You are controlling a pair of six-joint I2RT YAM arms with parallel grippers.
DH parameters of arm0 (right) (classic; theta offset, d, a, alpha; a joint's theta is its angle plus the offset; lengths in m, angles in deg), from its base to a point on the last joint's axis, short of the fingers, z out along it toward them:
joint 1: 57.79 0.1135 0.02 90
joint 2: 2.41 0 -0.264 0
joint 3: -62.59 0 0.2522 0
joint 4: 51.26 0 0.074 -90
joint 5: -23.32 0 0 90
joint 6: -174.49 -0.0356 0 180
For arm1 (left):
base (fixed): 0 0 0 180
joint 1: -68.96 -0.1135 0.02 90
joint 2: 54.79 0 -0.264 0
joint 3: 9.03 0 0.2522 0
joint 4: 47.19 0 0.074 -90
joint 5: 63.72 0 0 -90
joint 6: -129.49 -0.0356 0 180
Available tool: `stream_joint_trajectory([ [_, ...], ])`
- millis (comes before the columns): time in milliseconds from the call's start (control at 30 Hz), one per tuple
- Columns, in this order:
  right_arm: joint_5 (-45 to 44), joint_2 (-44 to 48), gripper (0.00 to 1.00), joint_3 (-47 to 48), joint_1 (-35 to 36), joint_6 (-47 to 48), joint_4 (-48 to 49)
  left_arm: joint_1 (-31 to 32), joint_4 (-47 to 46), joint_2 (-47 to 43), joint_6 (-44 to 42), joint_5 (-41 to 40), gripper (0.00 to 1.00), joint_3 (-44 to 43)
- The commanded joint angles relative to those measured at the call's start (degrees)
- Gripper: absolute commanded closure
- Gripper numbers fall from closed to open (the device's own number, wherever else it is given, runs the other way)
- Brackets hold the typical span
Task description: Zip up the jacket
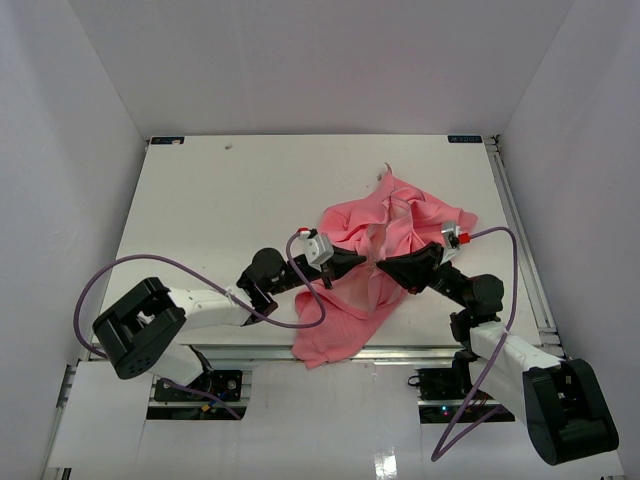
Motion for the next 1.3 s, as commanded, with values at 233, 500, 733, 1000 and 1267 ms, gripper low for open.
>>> stream_joint_trajectory([
  [233,-4.2,1.8,0.92,1.1,0.2,1.9,28.9,1.4,1.1,-1.3,-2.2,-1.5,1.0,0.4],
  [500,0.3,1.2,0.92,2.1,0.2,2.0,26.7,1.5,3.3,-2.3,-5.2,-0.1,1.0,0.7],
  [733,7.9,0.5,0.92,3.8,0.0,2.6,23.5,1.5,14.6,-2.3,-7.8,5.8,1.0,-3.7],
  [1000,8.6,4.7,0.92,7.1,-2.7,8.7,7.7,1.4,13.3,-5.7,-8.3,9.5,1.0,0.0],
  [1267,10.7,6.1,0.92,9.1,-6.1,9.9,0.4,1.4,13.2,-7.2,-7.2,9.8,1.0,0.0],
])
